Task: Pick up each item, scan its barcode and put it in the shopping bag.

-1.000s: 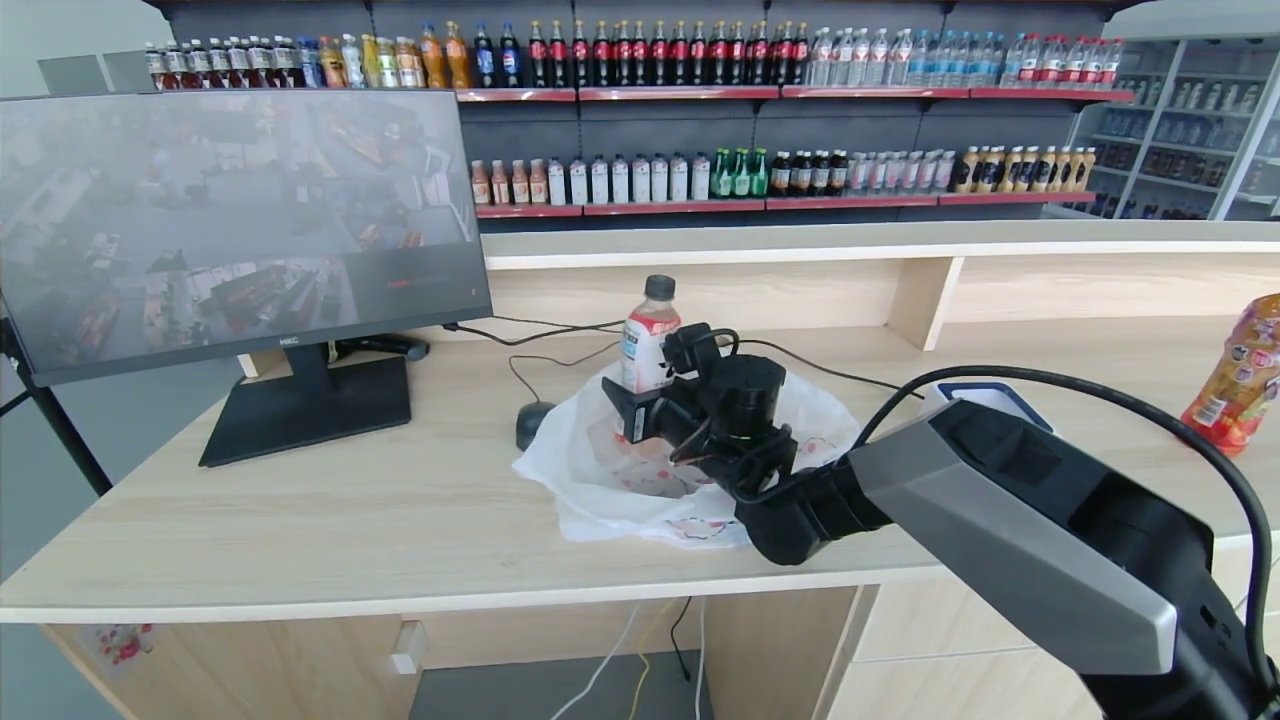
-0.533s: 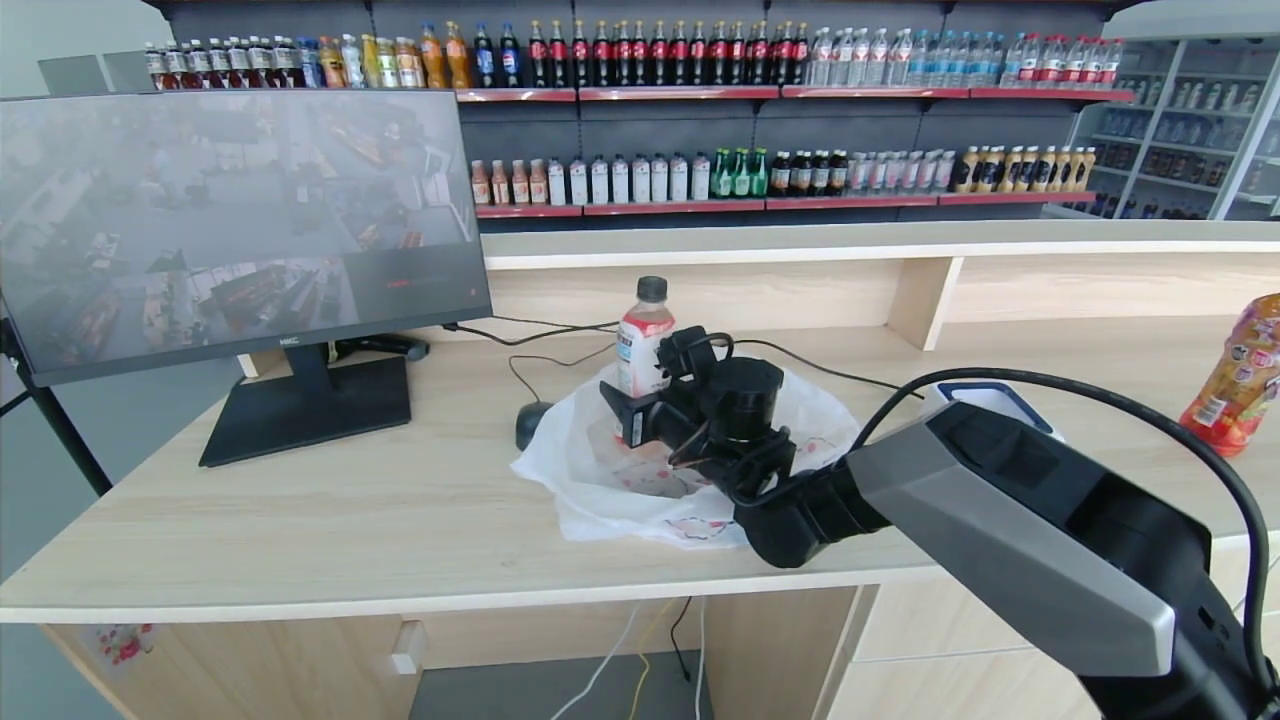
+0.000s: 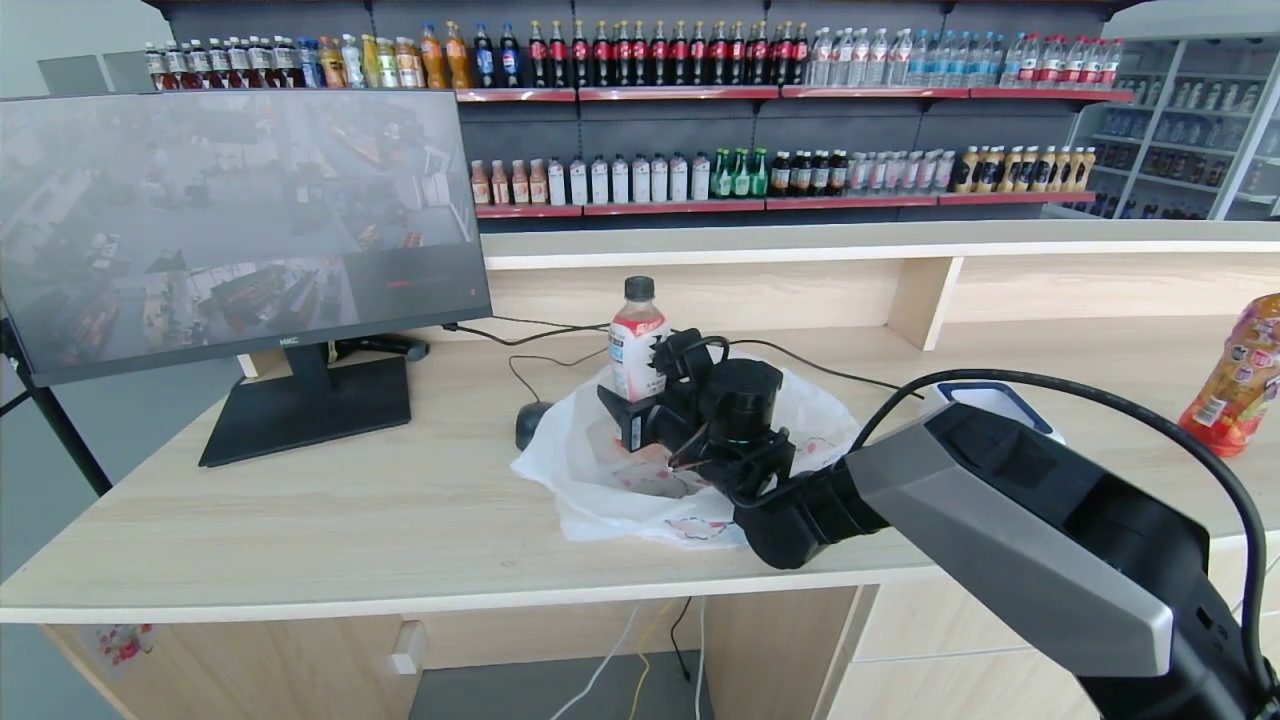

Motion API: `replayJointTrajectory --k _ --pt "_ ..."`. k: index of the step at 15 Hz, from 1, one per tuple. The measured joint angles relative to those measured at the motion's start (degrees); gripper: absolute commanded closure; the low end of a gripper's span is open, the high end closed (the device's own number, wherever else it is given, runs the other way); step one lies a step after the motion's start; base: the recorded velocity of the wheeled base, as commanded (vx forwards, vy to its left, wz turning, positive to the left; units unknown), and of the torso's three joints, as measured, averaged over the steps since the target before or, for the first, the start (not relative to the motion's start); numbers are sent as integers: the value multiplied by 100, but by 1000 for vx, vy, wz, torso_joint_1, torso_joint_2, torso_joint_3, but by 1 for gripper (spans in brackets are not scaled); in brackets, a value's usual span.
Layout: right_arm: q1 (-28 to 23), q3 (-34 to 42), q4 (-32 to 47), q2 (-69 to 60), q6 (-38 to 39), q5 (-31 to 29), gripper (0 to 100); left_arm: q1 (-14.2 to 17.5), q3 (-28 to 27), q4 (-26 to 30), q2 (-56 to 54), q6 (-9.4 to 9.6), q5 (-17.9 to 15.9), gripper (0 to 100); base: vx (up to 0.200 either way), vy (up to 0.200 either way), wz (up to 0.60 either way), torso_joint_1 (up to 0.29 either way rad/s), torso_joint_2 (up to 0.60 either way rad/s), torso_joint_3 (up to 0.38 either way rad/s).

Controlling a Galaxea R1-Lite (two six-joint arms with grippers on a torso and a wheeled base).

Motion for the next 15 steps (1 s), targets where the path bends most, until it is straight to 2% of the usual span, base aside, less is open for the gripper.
replayJointTrajectory --k 9,12,15 --pt "132 28 -551 24 43 0 0 0 0 0 0 2 0 0 0 0 0 0 0 0" --pt "140 108 -1189 0 -30 17 0 0 0 0 0 2 0 0 0 0 0 0 0 0" --pt "149 688 -1765 -177 -54 173 0 0 0 0 0 0 0 0 0 0 0 0 0 0"
